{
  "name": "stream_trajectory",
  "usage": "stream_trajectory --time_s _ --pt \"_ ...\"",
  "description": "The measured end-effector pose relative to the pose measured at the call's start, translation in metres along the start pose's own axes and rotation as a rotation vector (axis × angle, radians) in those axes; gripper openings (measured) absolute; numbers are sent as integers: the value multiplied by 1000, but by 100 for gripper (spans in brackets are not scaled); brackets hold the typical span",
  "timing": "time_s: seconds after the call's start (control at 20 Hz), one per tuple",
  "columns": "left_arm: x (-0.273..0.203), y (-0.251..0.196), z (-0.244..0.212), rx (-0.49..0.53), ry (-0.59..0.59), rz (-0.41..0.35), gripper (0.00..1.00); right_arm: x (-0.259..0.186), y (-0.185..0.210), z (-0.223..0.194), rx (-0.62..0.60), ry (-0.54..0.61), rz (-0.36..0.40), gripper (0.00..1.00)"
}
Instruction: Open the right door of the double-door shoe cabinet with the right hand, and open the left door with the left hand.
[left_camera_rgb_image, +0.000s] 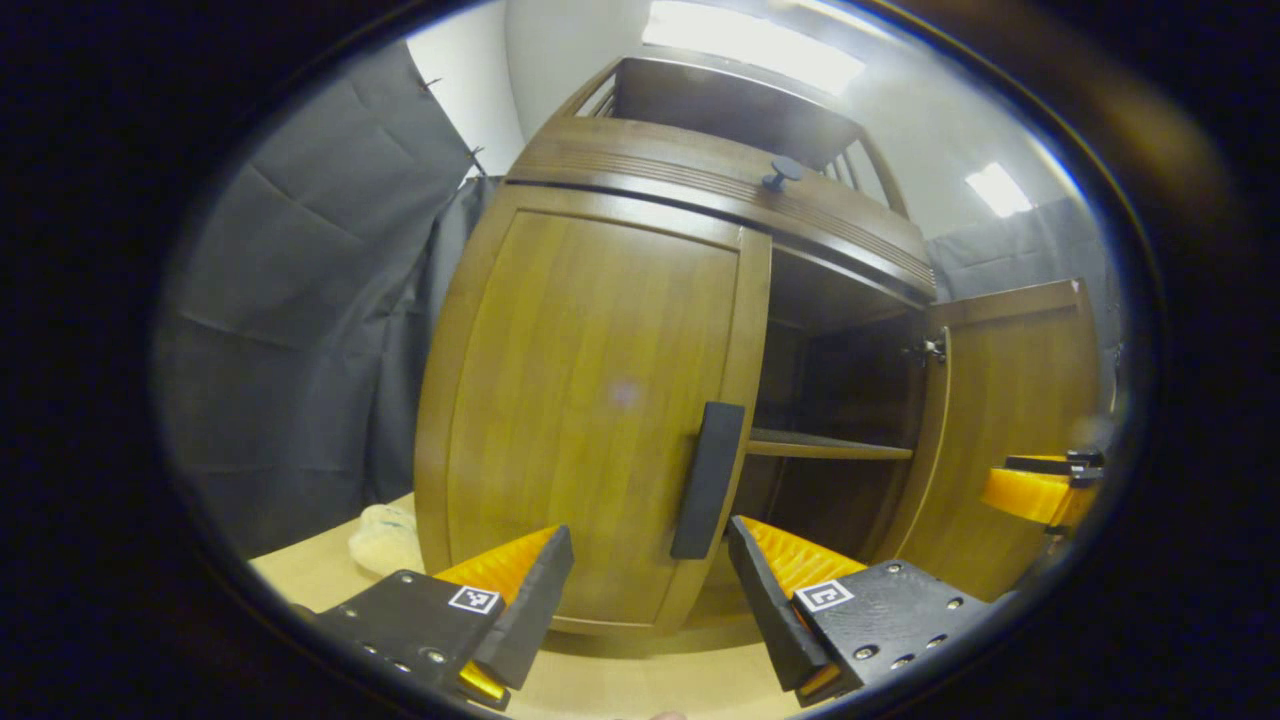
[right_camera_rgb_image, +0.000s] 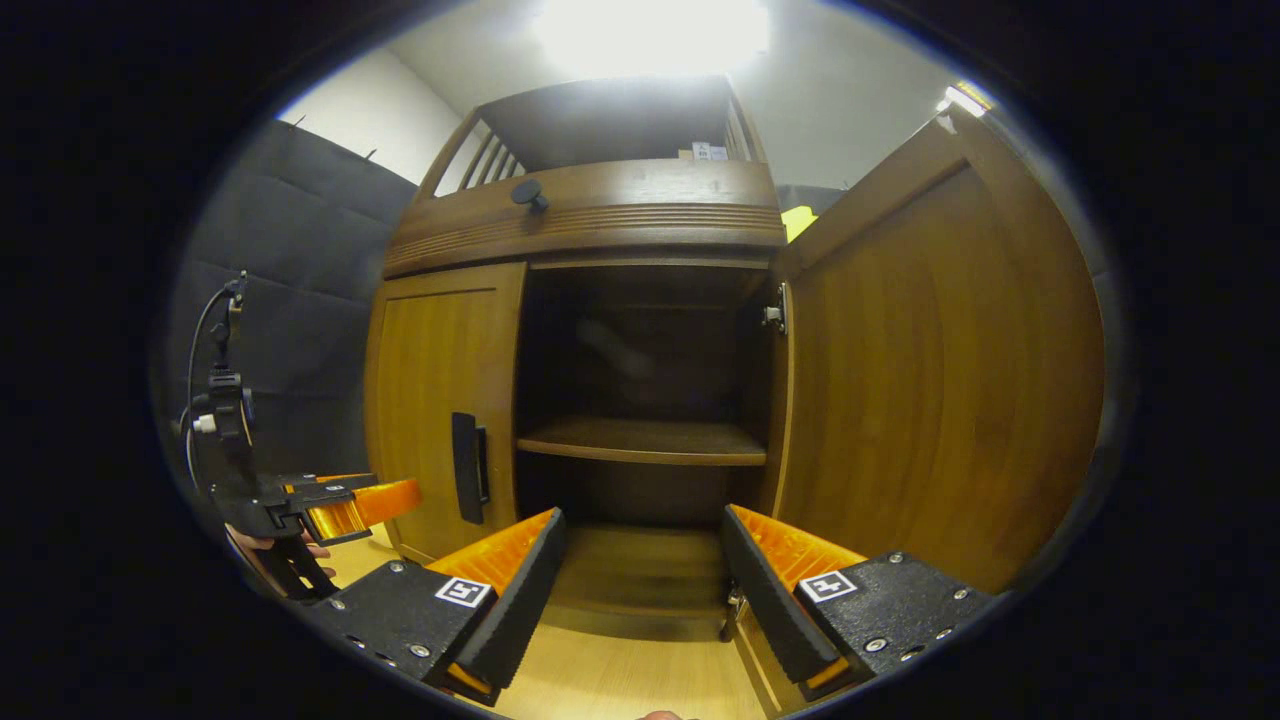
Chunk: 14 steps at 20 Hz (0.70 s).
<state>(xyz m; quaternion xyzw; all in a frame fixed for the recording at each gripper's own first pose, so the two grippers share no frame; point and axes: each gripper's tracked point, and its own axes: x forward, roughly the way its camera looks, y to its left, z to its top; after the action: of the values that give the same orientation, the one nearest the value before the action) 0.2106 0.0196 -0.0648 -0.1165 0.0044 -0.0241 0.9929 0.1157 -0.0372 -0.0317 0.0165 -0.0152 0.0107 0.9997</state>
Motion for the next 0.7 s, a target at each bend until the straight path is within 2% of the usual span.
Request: stream_trajectory --time_s 0.1,0.15,0.2,0.35,0.5,0.6,0.65,0.7 --pt "8 -1 -3 0 10 -10 91 7 -2 0 17 0 -2 96" --pt "12 -1 -5 4 16 -14 90 9 -1 -2 27 8 1 92" --pt "14 -1 -5 8 19 -17 91 14 -2 -4 32 20 2 96" --pt "15 -4 1 27 6 -38 90 30 -11 -3 12 25 -22 96" --pt "13 -11 4 51 7 -48 91 41 -7 -3 8 31 -6 96" --pt "18 -16 -1 60 5 -50 96 46 -8 -1 16 27 -4 96" --pt "20 -18 -2 65 3 -52 90 48 -9 2 20 20 -4 96" --pt "24 -20 -3 65 -5 -46 96 50 -9 4 22 14 -4 96"
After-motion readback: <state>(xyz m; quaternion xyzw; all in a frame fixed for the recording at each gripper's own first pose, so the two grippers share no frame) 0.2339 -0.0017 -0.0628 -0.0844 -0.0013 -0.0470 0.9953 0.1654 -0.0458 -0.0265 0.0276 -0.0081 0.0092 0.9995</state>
